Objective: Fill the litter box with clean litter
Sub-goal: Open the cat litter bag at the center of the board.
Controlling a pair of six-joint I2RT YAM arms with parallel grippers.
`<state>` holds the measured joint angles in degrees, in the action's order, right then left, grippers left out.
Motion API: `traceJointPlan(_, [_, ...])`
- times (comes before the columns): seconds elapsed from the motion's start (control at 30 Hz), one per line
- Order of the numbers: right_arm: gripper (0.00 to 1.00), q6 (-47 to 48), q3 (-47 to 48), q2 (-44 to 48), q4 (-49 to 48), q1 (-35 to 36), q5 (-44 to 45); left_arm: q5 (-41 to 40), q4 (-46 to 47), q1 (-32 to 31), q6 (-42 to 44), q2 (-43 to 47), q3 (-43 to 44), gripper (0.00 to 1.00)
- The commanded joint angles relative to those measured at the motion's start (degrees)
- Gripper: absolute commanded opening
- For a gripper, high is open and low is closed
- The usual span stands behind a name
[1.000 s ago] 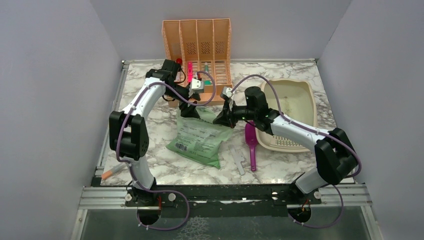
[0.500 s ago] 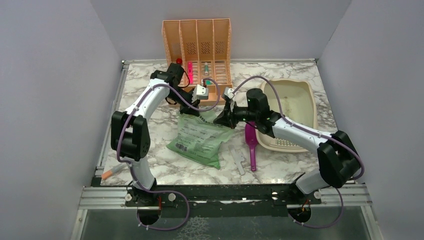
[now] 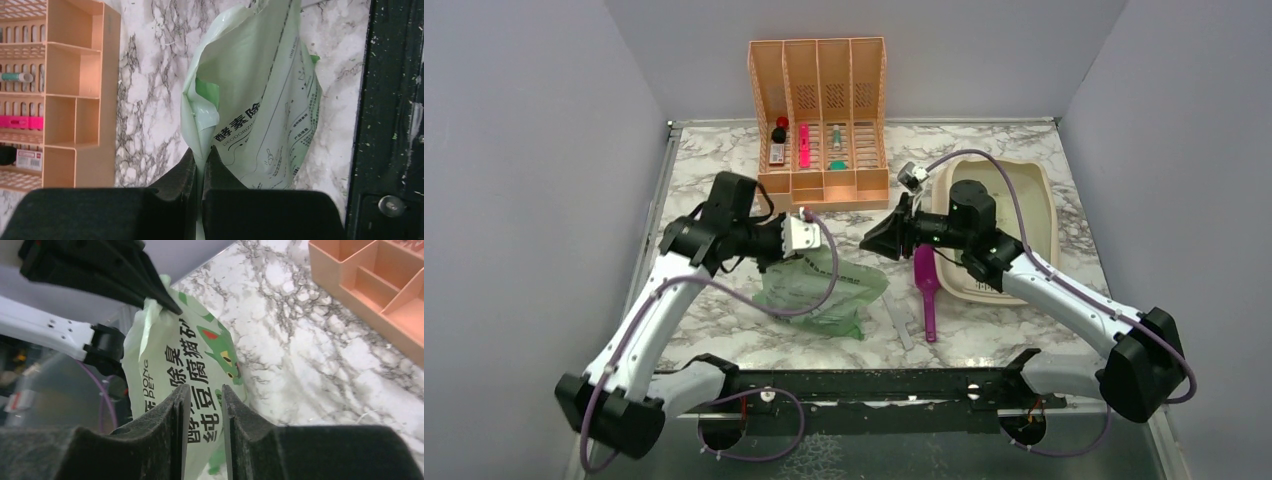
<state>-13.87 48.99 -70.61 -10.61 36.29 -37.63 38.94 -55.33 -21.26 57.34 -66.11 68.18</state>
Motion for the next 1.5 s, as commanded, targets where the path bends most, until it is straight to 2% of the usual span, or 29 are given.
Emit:
traceJointPlan(0.0, [0.34,-10.97,3.22,0.68,5.47,-0.3,-3.11,-1.41,6.46,-1.13,-7.85,10.07,-5.66,0.0])
traceJointPlan(0.1, [0.36,-11.56,5.23,-0.72,8.31,-0.18,-10.93,-2.03,6.93,-1.31,-9.02,13.47,-8.21,0.0])
traceJointPlan(0.17, [0.37,-9.3,6.97,-1.31,13.13,0.57,-11.9,-1.79,7.79,-1.33,-9.96,15.4,-8.96,0.0])
traceJointPlan(0.27, [0.38,-2.48,10.17,-1.83,22.01,3.49,-5.59,-0.7,8.32,-1.34,-11.04,16.59,-8.8,0.0])
traceJointPlan(0.4, [0.4,0.92,11.63,-2.76,25.05,4.75,1.53,0.69,8.44,-1.33,-12.17,17.66,-8.67,0.0])
traceJointPlan(0.53, [0.46,4.46,15.58,-4.24,30.45,4.75,8.14,-0.24,8.44,-1.33,-13.05,19.2,-8.69,0.0])
traceJointPlan(0.77, [0.55,5.58,19.29,-5.01,34.45,4.71,7.97,0.0,8.44,-1.33,-14.27,20.13,-8.86,0.0])
traceJointPlan(0.87, [0.58,4.17,19.11,-3.12,33.77,4.7,12.67,-0.01,8.48,-1.33,-14.59,20.43,-8.86,0.0])
traceJointPlan(1.0, [0.65,4.68,19.19,-3.78,33.53,4.67,14.78,0.2,8.45,-1.33,-15.04,20.53,-8.6,0.0])
traceJointPlan(1.2, [0.65,4.38,20.89,-8.55,33.6,4.69,11.78,0.53,8.45,-1.33,-15.04,20.5,-8.24,0.0])
traceJointPlan(1.47, [0.63,9.31,21.19,-12.77,37.72,5.02,3.36,0.43,8.49,-1.33,-14.87,19.9,-7.61,0.0])
